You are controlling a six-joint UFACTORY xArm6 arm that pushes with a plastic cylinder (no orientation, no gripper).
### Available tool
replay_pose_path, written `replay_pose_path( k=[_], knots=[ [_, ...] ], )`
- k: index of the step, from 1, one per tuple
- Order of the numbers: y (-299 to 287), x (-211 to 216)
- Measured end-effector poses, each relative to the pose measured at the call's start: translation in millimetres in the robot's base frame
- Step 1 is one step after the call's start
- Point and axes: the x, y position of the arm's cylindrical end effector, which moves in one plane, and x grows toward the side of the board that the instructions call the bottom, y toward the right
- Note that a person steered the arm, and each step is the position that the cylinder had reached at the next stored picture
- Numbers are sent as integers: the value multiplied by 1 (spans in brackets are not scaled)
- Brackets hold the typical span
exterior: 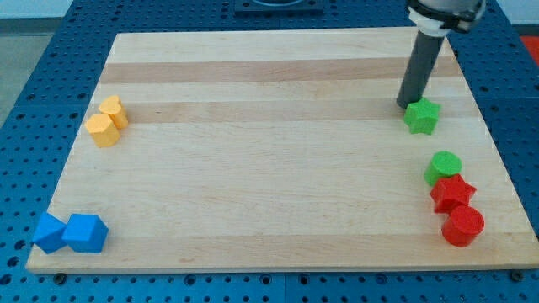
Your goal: Push green star into green circle
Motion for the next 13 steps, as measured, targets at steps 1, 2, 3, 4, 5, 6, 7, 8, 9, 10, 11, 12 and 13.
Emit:
replay_pose_path(
  k=[1, 2, 3, 4, 5, 6, 7, 8, 9, 10, 11, 12, 13],
  knots=[
    [10, 12],
    [11, 16],
    [11, 16],
    [13, 6],
    [19, -2],
    [24, -2],
    [24, 0],
    [24, 5],
    [24, 12],
    [24, 20],
    [24, 26],
    [24, 29],
    [22, 33]
  ],
)
